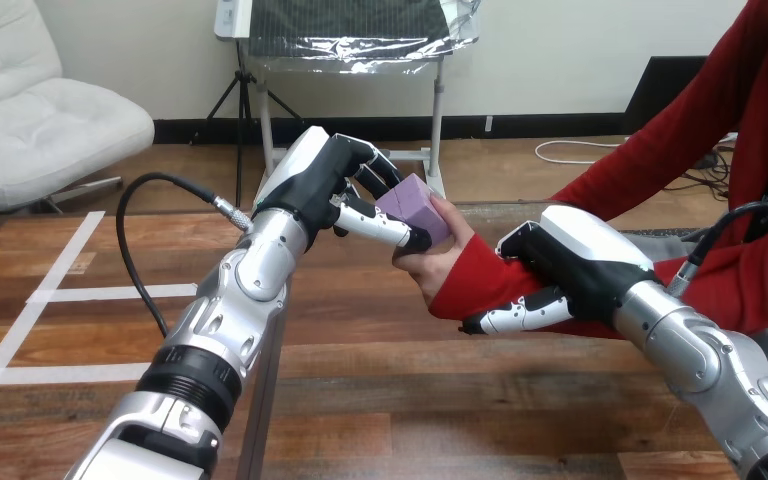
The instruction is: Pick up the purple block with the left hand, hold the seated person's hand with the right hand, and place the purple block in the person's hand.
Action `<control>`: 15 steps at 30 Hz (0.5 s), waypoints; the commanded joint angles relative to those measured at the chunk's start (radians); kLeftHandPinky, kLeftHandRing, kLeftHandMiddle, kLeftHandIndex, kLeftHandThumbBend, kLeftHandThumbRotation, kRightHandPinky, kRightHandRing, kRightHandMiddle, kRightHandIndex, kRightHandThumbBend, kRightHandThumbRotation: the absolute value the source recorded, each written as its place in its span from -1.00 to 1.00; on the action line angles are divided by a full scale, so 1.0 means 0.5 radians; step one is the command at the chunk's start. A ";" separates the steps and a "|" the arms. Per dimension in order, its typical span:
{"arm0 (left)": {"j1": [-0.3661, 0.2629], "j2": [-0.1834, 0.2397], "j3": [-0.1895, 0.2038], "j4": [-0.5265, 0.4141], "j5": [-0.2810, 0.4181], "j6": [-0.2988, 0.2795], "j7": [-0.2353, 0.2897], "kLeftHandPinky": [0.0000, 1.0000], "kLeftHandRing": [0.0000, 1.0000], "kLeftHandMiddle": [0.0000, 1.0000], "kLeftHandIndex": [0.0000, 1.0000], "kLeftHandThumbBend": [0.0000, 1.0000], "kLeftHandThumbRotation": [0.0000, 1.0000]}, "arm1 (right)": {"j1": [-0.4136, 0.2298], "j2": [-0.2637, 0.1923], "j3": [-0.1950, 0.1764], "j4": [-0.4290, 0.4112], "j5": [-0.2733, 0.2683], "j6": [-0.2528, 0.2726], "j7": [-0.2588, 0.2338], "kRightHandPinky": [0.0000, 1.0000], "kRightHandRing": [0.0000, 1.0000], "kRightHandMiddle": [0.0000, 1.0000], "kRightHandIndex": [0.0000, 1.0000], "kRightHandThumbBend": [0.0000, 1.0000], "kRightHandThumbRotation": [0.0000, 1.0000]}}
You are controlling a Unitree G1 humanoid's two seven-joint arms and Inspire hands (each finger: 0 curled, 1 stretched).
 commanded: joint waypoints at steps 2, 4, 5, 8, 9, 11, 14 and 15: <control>-0.155 -0.098 -0.066 0.002 0.010 -0.022 -0.030 -0.70 -0.57 -0.39 -0.17 0.50 -1.00 | -0.267 0.126 -0.015 -0.210 0.037 -0.046 -0.004 -0.36 -0.31 -0.25 -0.20 0.49 -0.13; -0.154 -0.099 -0.070 0.005 0.015 -0.022 -0.029 -0.70 -0.56 -0.38 -0.17 0.50 -1.00 | -0.269 0.126 -0.017 -0.214 0.040 -0.043 0.002 -0.36 -0.30 -0.24 -0.20 0.49 -0.12; -0.153 -0.099 -0.074 0.006 0.020 -0.021 -0.027 -0.70 -0.56 -0.38 -0.17 0.50 -1.00 | -0.271 0.126 -0.018 -0.219 0.040 -0.040 0.005 -0.36 -0.30 -0.24 -0.20 0.49 -0.12; -0.149 -0.101 -0.079 0.007 0.025 -0.021 -0.026 -0.70 -0.56 -0.38 -0.17 0.51 -1.00 | -0.274 0.127 -0.020 -0.229 0.042 -0.031 0.012 -0.36 -0.30 -0.24 -0.20 0.48 -0.12; -0.148 -0.102 -0.079 0.008 0.024 -0.022 -0.026 -0.71 -0.57 -0.39 -0.17 0.51 -1.00 | -0.275 0.127 -0.022 -0.231 0.043 -0.029 0.015 -0.35 -0.30 -0.23 -0.20 0.48 -0.12; -0.145 -0.105 -0.077 0.010 0.019 -0.025 -0.031 -0.72 -0.58 -0.40 -0.17 0.51 -1.00 | -0.278 0.128 -0.023 -0.237 0.044 -0.022 0.019 -0.35 -0.30 -0.23 -0.19 0.48 -0.12; -0.143 -0.107 -0.077 0.016 0.016 -0.032 -0.037 -0.73 -0.60 -0.42 -0.17 0.50 -1.00 | -0.281 0.130 -0.025 -0.243 0.045 -0.015 0.021 -0.35 -0.30 -0.23 -0.20 0.47 -0.13; -0.142 -0.107 -0.078 0.018 0.017 -0.035 -0.037 -0.74 -0.61 -0.43 -0.17 0.50 -1.00 | -0.282 0.131 -0.026 -0.244 0.047 -0.014 0.022 -0.36 -0.30 -0.23 -0.20 0.48 -0.14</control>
